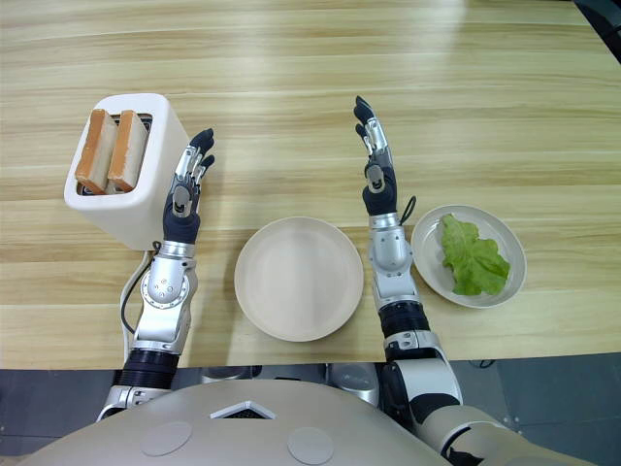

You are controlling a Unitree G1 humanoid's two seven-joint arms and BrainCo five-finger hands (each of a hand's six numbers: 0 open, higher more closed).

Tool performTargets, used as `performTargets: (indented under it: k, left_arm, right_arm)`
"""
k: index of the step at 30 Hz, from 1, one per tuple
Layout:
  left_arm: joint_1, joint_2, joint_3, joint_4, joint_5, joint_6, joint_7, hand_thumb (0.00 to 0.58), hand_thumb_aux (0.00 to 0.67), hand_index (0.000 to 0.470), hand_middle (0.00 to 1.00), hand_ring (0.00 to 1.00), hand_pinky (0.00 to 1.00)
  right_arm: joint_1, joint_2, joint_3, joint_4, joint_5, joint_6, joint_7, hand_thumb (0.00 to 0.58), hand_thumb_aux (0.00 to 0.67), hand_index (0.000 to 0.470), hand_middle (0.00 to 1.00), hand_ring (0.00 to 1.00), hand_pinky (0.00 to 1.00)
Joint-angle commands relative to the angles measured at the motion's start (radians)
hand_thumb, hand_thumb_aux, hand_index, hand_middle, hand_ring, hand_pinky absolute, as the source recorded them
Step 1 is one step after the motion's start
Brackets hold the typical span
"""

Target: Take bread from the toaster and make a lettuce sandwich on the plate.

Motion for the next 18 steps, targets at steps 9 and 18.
performTargets:
  k: [9,18]
  left_arm:
    - [-0.001,0.003,0.001,0.014,0.007,0.013,0.001,0.000,0.000,0.000,0.00,0.00,0.00]
    - [0.002,0.021,0.014,-0.016,0.038,0.000,0.015,0.000,0.000,0.000,0.00,0.00,0.00]
  right_arm:
    - [-0.015,0.002,-0.003,0.026,-0.014,0.007,-0.004,0.000,0.000,0.000,0.00,0.00,0.00]
    - [-0.009,0.003,-0.003,0.021,-0.017,0.004,-0.009,0.000,0.000,0.000,0.00,0.00,0.00]
